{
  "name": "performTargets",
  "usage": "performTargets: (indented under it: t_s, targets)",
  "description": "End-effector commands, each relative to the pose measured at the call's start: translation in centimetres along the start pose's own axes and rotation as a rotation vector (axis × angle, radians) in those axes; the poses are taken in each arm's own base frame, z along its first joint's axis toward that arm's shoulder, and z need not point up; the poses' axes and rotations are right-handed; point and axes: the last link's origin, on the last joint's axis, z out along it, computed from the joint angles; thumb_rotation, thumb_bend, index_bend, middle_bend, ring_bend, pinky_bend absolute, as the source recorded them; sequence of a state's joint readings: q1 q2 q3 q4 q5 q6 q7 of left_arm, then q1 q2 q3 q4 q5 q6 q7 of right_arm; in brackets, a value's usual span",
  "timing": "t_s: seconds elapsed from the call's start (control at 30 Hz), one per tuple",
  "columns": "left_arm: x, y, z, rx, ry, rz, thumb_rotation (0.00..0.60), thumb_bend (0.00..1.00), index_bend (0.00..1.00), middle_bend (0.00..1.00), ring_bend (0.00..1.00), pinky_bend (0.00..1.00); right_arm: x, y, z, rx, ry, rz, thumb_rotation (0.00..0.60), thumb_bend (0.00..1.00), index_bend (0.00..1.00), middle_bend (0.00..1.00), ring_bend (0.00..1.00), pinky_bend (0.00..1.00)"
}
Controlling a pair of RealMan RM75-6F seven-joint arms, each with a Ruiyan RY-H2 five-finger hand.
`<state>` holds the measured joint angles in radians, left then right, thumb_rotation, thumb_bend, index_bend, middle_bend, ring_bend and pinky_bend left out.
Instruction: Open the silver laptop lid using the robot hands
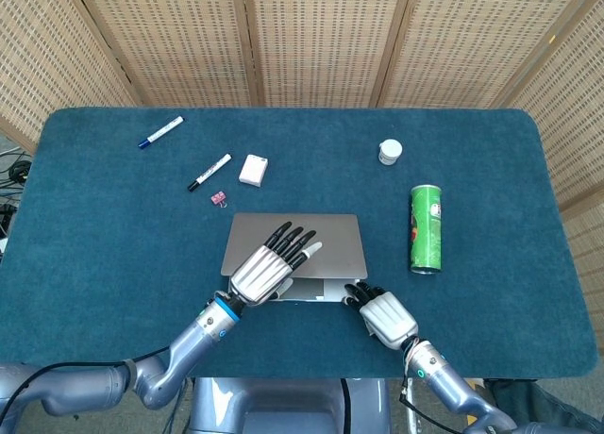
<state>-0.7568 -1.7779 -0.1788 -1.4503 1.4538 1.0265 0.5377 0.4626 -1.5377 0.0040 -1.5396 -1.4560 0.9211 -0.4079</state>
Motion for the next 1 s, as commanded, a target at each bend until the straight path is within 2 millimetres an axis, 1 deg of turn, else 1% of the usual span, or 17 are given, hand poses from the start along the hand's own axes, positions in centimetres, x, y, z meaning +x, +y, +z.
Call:
performTargets:
  t_s: [0.03, 0.3, 0.57, 0.7, 0.83, 1.0]
  targets:
    - [0.1, -0.3, 0.1, 0.010, 0.004, 0.006, 0.600, 0.45, 0.00, 0.00, 0.00, 0.00, -0.1, 0.0, 0.0, -0.002, -0.002, -0.006, 0.600, 1.00, 0.19, 0.11, 0.10, 0.27]
    - [1.0, -2.0, 0.5, 0.062, 0.023, 0.024, 0.600, 0.45, 0.00, 0.00, 0.00, 0.00, -0.1, 0.1, 0.0, -0.005, -0.007, -0.015, 0.600, 1.00, 0.19, 0.11, 0.10, 0.27]
    - [2.8, -4.7, 1.4, 0.147, 0.053, 0.055, 0.600, 0.45, 0.00, 0.00, 0.00, 0.00, 0.0, 0.1, 0.1, -0.011, -0.014, -0.023, 0.600, 1.00, 0.19, 0.11, 0.10, 0.27]
    - [3.3, -5.8, 1.8, 0.183, 0.060, 0.065, 0.600, 0.45, 0.00, 0.00, 0.00, 0.00, 0.0, 0.0, 0.1, -0.010, -0.015, -0.032, 0.600, 1.00, 0.19, 0.12, 0.10, 0.27]
    - [3.9, -7.3, 2.4, 0.233, 0.054, 0.077, 0.600, 0.45, 0.00, 0.00, 0.00, 0.00, 0.1, -0.1, 0.1, -0.007, -0.017, -0.044, 0.600, 1.00, 0.19, 0.12, 0.10, 0.27]
    - [4.5, -8.3, 3.5, 0.269, 0.060, 0.070, 0.600, 0.45, 0.00, 0.00, 0.00, 0.00, 0.2, -0.2, 0.1, -0.005, -0.022, -0.059, 0.600, 1.00, 0.19, 0.13, 0.10, 0.27]
